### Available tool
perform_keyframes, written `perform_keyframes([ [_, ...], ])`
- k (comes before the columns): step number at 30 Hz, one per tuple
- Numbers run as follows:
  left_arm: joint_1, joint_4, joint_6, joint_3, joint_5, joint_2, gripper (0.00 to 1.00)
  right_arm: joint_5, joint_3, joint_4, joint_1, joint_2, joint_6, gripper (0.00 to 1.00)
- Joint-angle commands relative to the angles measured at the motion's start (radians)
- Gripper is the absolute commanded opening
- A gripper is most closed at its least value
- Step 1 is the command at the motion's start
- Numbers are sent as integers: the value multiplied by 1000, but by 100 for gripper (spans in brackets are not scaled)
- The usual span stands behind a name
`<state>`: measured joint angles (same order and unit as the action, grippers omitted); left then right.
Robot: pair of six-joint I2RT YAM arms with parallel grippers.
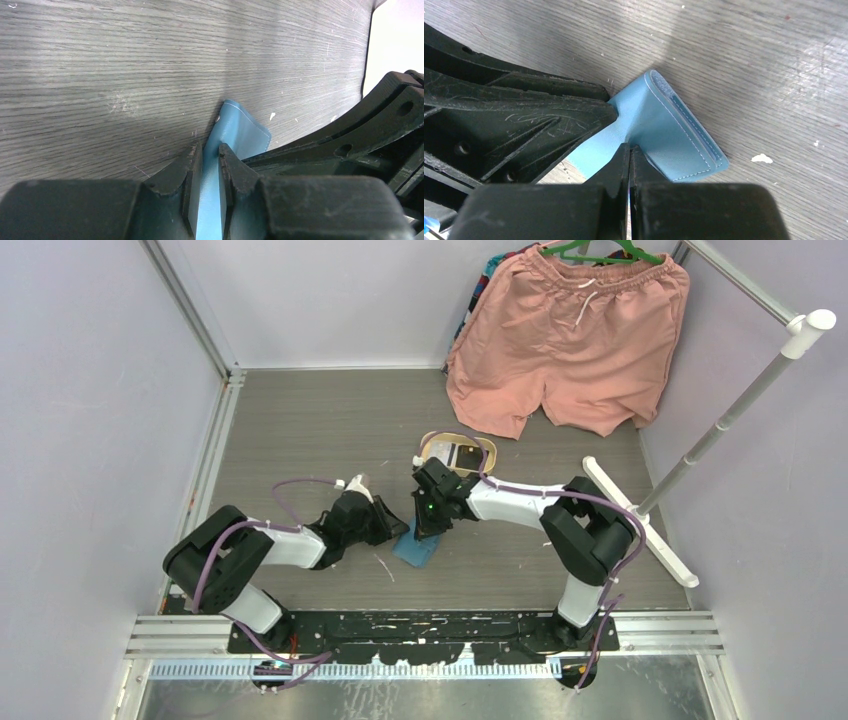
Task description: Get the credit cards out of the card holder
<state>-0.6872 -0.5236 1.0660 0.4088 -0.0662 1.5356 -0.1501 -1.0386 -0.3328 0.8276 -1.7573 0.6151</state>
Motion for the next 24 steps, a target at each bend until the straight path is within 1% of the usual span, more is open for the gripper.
perform_keyframes([
  [1,-3,78,-28,-21,26,21,20,-49,26,-74,12,39,-17,1],
  [13,-3,80,-31,-18,25,27,20,-46,34,-52,7,91,-4,1],
  [18,-3,83,-34,-15,24,29,20,-53,41,-10,8,85,24,1],
  [24,-3,89,-37,-8,21,31,20,-12,28,15,8,93,41,1],
])
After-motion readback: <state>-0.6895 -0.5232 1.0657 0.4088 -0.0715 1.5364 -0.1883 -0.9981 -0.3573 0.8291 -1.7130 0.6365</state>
